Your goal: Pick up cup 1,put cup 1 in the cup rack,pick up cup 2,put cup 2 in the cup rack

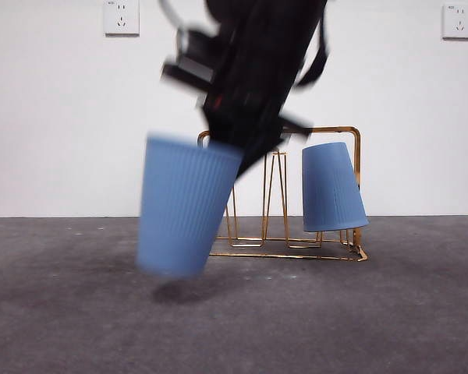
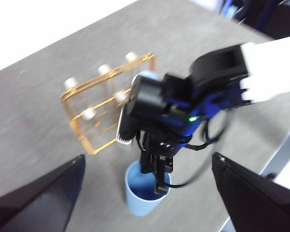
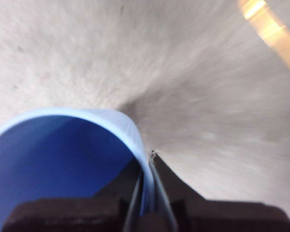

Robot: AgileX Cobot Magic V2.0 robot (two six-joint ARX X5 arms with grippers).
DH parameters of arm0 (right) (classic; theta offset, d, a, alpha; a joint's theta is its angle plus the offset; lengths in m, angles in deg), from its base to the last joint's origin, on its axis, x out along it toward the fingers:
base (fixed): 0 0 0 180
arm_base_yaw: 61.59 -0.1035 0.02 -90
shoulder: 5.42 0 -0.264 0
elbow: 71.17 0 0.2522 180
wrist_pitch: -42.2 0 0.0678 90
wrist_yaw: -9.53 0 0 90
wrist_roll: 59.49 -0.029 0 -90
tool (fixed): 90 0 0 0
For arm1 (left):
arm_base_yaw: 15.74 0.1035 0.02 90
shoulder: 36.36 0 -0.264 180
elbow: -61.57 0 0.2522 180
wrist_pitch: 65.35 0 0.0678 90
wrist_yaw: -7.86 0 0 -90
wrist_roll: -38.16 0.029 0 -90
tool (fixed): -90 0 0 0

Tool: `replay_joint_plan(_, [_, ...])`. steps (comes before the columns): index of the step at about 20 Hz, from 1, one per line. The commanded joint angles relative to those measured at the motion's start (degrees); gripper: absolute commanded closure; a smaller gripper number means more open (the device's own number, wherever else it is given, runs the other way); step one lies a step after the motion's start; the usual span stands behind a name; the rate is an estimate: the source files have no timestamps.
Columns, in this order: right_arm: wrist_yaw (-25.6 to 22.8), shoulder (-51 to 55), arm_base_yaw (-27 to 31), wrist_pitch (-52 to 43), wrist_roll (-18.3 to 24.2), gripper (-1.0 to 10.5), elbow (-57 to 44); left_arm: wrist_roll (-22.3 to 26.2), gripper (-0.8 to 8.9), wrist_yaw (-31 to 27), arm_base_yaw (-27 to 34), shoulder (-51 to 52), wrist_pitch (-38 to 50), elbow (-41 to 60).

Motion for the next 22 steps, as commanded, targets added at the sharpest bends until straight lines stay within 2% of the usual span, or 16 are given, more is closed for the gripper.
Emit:
replay_joint_plan(1, [-5.57, 10.69, 0.02, 0.26, 2.21, 9.6, 0.33, -0.37, 3.75, 4.33, 1.66, -0.02, 3.98, 2.73])
replay_joint_plan(3, [-11.13, 20.52, 0.04, 0.13, 2.29, 9.6, 0.33, -1.53, 3.75, 10.49, 4.11, -0.02, 9.53, 6.51])
replay_joint_plan(6, [-18.51, 35.17, 0.04, 0.74, 3.28, 9.6, 0.31, -6.38, 3.74, 25.88, 8.92, -0.07, 23.06, 14.27])
replay_joint_plan(9, [-23.76, 47.50, 0.04, 1.57, 5.22, 9.6, 0.13, -18.71, 3.73, 44.50, 12.79, -1.22, 45.57, 24.50])
replay_joint_plan(11, [-27.30, 53.79, 0.02, 0.66, 7.19, 9.6, 0.13, -29.88, 3.64, 52.06, 13.66, -3.61, 61.72, 30.18])
replay_joint_plan(14, [-28.44, 59.98, 0.00, -2.64, 10.51, 9.6, 0.11, -42.36, 3.64, 54.82, 11.87, -9.99, 80.11, 32.59])
replay_joint_plan(18, [-30.49, 61.00, 0.00, -4.22, 13.84, 9.6, -0.68, -60.81, 3.64, 51.78, 5.38, -20.02, 110.31, 32.59])
replay_joint_plan(20, [-31.34, 60.81, 0.00, -7.72, 14.95, 9.6, -2.95, -66.49, 3.63, 49.18, 2.86, -24.63, 119.91, 32.59])
replay_joint_plan(22, [-31.36, 60.81, 0.00, -9.90, 15.19, 9.6, -5.09, -68.63, 3.63, 46.31, 1.44, -27.45, 124.67, 32.59])
